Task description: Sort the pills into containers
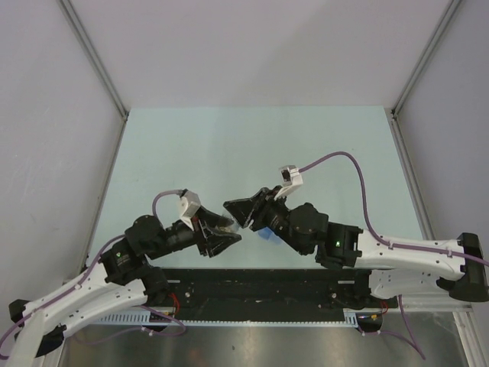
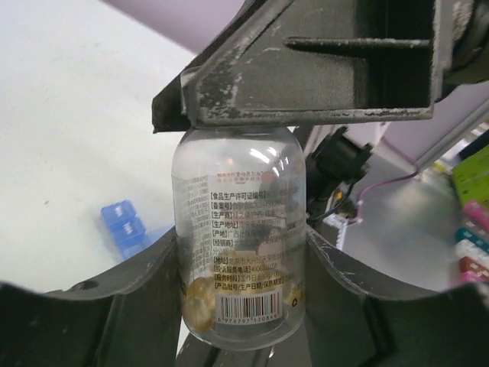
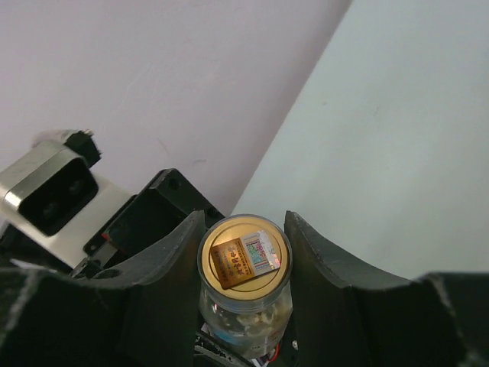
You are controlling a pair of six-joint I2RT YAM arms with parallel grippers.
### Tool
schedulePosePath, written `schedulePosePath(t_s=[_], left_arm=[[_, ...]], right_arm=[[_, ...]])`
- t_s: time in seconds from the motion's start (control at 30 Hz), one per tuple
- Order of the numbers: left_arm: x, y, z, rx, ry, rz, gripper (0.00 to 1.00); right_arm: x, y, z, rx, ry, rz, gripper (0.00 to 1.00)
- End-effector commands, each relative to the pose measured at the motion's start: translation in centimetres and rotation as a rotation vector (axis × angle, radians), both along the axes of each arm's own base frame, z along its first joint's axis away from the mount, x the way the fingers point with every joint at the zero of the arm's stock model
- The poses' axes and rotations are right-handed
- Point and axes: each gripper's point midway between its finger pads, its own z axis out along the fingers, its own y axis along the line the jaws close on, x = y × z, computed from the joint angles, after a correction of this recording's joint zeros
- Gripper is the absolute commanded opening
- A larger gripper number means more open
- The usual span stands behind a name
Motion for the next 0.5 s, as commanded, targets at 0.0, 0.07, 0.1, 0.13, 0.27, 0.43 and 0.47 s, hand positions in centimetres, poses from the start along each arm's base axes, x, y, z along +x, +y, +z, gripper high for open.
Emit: schedulePosePath(t_s=[0.0, 0.07, 0.1, 0.13, 0.27, 0.43, 0.47], left_arm=[[-2.7, -0.5, 3.9, -0.168, -0.036, -0.136, 0.00], [-3.5, -0.5, 4.9, -0.214, -0.055, -0.176, 0.00], [-4.2, -0.6, 5.3, -0.237, -0.070, -0.217, 0.00], [-4.6, -0.6, 5.6, -0.250, -0.077, -0.238, 0.00], [-6.0, -1.0, 5.9, -0.254, -0.084, -0.333, 0.00], [-7.1, -1.0, 6.4, -0.257, -0.104, -0.398, 0.00], [-7.2, -1.0, 6.5, -0.258, -0.108, -0.406, 0.00]], right_arm=[[-2.4, 0.3, 5.2, 0.109, -0.242, 0.142, 0.00], [-3.5, 0.2, 5.9, 0.129, -0.310, 0.197, 0.00], [-4.8, 0.5, 6.3, 0.148, -0.355, 0.270, 0.00], [-5.2, 0.3, 6.6, 0.132, -0.425, 0.294, 0.00], [-8.3, 0.4, 7.3, 0.140, -0.585, 0.453, 0.00], [-11.2, -0.4, 7.6, 0.132, -0.745, 0.620, 0.00], [-11.5, -0.6, 7.6, 0.124, -0.780, 0.636, 0.00]])
